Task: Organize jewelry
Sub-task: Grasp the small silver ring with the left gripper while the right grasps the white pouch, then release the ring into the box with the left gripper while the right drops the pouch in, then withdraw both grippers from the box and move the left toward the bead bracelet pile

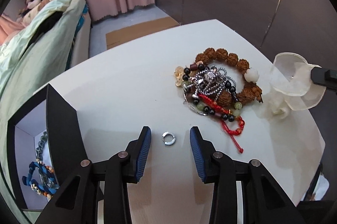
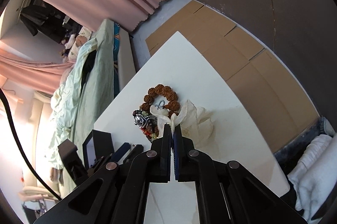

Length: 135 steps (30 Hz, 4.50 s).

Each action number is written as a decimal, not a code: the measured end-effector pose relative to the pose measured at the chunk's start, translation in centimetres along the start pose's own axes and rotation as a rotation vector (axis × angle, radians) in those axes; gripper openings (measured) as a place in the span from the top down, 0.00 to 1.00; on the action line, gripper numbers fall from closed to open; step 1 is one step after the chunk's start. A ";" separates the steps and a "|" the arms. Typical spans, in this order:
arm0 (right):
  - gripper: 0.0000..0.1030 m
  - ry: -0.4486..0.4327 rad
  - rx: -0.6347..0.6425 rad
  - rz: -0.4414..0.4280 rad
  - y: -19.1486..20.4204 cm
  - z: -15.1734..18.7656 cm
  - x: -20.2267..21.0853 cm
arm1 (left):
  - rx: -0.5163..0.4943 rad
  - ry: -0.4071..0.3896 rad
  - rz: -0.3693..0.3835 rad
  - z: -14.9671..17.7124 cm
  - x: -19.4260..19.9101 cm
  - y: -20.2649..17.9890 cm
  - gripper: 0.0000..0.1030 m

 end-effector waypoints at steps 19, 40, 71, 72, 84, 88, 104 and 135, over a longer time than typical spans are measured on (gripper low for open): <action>0.96 0.005 0.018 -0.008 0.7 0.2 -0.2 | 0.038 -0.014 0.055 0.1 1.1 0.6 0.88; 0.96 -0.044 0.121 -0.118 6.8 1.2 -1.0 | 0.181 -0.154 0.077 -1.8 7.9 7.3 0.88; 0.96 0.053 0.324 -0.264 17.8 7.1 -7.6 | 0.511 -0.174 0.094 -0.1 9.6 20.7 0.35; 0.96 0.055 0.329 -0.274 18.2 7.2 -7.7 | 0.516 -0.183 0.084 -0.1 9.9 21.0 0.35; 0.96 0.119 0.379 -0.408 22.4 9.1 -10.6 | 0.567 -0.188 0.071 0.6 10.5 23.4 0.35; 0.46 0.174 0.351 -0.340 21.3 10.0 -12.5 | 0.571 -0.187 0.071 0.7 10.6 23.7 0.35; 0.37 0.064 0.278 -0.182 14.7 5.8 -6.3 | 0.476 -0.187 0.094 0.4 11.1 18.1 0.10; 0.30 0.011 -0.116 -0.145 2.3 0.1 -2.5 | 0.309 -0.099 0.211 -4.0 10.4 4.3 0.39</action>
Point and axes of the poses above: each gripper's, at about its wrist camera, not at the fingertips, and x roughly against the way its jaws point, y to its left, z to its underside, the point moved 9 cm from there along -x, roughly the way its jaws point, and after that the axes turned 8 degrees about -z, right-handed, at the moved point
